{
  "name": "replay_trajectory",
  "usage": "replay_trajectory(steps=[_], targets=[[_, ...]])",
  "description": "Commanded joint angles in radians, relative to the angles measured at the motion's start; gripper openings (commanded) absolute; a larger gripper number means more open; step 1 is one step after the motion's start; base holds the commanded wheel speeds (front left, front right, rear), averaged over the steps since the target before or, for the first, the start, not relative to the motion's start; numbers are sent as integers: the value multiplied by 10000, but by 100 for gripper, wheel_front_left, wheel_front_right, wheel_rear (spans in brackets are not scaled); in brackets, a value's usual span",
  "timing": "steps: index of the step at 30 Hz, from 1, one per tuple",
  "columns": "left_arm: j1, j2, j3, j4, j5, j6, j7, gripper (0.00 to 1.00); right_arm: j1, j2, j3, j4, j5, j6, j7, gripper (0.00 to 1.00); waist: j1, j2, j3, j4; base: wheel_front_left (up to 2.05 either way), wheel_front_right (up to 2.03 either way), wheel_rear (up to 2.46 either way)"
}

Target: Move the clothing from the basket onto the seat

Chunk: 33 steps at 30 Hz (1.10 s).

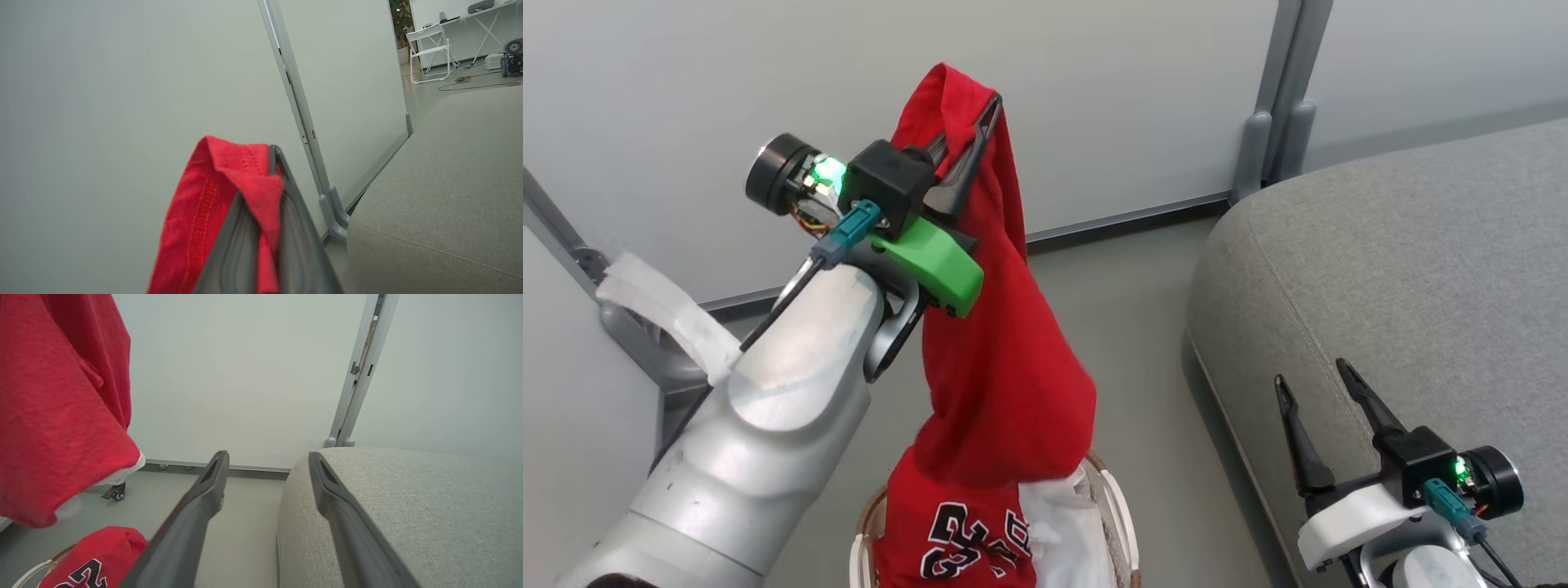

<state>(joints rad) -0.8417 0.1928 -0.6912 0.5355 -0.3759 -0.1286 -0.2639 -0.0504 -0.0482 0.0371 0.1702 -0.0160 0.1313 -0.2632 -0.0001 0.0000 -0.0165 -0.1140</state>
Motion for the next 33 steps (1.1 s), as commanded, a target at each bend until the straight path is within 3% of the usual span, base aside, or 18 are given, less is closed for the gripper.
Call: replay_trajectory(steps=[1,15,28,33], targets=[[-270,17,-66,21,8,-29,6,0,134,-39,64,-3,94,-10,-25,100,1,0,-163,203,0,0,0],[-1091,-156,-607,-202,-236,-28,206,0,-1501,-41,2361,-87,870,-10,-25,100,1,0,-273,575,0,0,0],[-1940,-1028,-1219,716,18,94,425,0,-3426,-46,4878,863,2361,-10,-25,100,1,0,-113,697,0,0,0],[-2101,-1329,-1512,971,-205,144,451,0,-3897,-46,4818,1606,2177,-10,-25,100,1,0,-116,900,0,0,0]])
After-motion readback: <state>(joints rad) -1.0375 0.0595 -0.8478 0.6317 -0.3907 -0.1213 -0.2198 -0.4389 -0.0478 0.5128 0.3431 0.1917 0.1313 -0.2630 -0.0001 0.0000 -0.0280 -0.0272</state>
